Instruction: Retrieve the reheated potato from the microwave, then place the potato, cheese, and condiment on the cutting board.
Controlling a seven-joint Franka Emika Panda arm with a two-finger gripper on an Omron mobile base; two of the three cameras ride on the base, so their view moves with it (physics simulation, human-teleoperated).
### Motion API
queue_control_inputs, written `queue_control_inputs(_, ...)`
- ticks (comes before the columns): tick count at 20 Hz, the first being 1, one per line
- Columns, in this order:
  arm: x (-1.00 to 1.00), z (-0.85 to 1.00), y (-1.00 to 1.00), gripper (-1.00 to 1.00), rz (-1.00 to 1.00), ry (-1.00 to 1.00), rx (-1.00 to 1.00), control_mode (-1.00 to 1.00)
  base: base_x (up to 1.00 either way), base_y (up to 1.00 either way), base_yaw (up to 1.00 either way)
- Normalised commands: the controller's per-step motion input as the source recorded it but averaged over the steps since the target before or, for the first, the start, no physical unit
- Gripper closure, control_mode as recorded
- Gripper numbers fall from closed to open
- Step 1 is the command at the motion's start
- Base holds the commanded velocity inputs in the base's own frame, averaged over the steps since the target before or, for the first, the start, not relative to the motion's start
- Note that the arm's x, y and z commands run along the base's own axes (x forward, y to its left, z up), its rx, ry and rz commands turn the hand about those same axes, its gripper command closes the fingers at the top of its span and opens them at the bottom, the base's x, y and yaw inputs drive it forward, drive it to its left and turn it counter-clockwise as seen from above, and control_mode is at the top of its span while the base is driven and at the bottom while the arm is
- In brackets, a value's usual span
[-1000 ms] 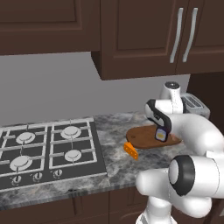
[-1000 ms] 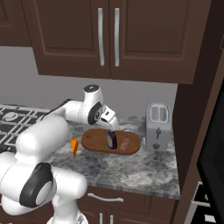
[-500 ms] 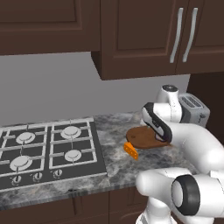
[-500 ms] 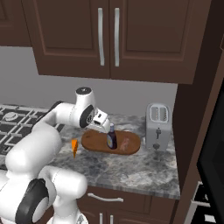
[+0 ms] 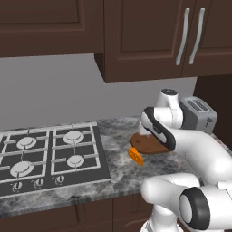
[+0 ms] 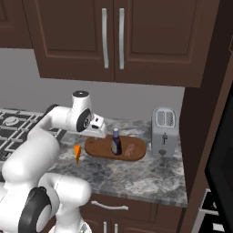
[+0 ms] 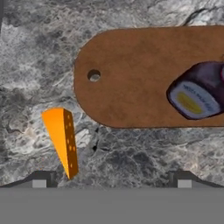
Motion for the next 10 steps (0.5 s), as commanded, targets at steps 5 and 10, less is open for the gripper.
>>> queue_control_inputs(5,-0.01,0.0,0.27,-1.0,0.2,0.09,0.0,-1.0,0.0,0.0,0.0)
queue_control_inputs(10,-0.07,-0.04,0.13,-1.0,0.23,0.1,0.0,-1.0,0.0,0.0,0.0)
